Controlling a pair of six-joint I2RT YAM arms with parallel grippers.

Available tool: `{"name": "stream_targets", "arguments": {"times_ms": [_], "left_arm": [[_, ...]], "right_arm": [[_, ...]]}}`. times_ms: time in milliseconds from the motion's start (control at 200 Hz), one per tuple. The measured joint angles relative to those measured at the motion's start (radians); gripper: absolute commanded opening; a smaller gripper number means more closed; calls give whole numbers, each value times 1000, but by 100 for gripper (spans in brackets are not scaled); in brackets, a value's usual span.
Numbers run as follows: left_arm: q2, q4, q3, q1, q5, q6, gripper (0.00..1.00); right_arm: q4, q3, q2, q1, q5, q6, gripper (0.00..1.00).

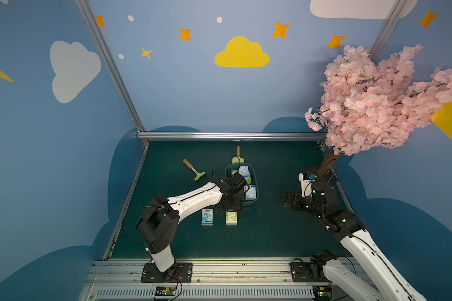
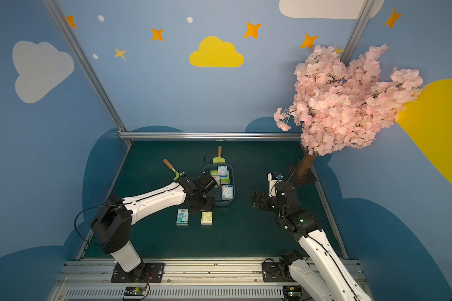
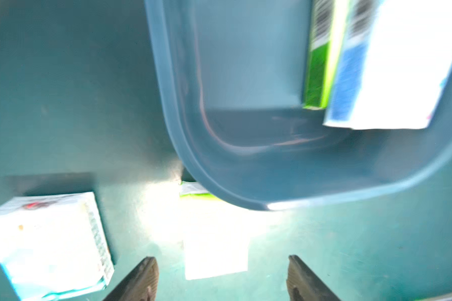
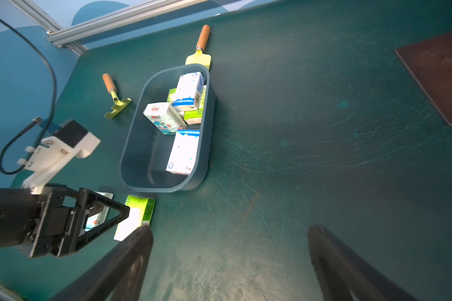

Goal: Take the pocket tissues out of the storage box
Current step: Place the pocket tissues at the center of the board, then pick up the pocket tissues from the storage box.

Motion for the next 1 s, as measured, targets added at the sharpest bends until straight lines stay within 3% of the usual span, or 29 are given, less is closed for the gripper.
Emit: {"name": "stream_targets", "arguments": {"times_ms": [245,541,1001], "left_arm": [[-151,14,-18,34,-50,17,94],[-411,117,-212,141,-78,70,100],[-794,274,-472,327,-18,254,100]], "right_arm": [[-41,90,109,0,-42,-8,98],[-96,193,235,19,-88,3,98],[-289,493,613,208,-40,78,96]]}}
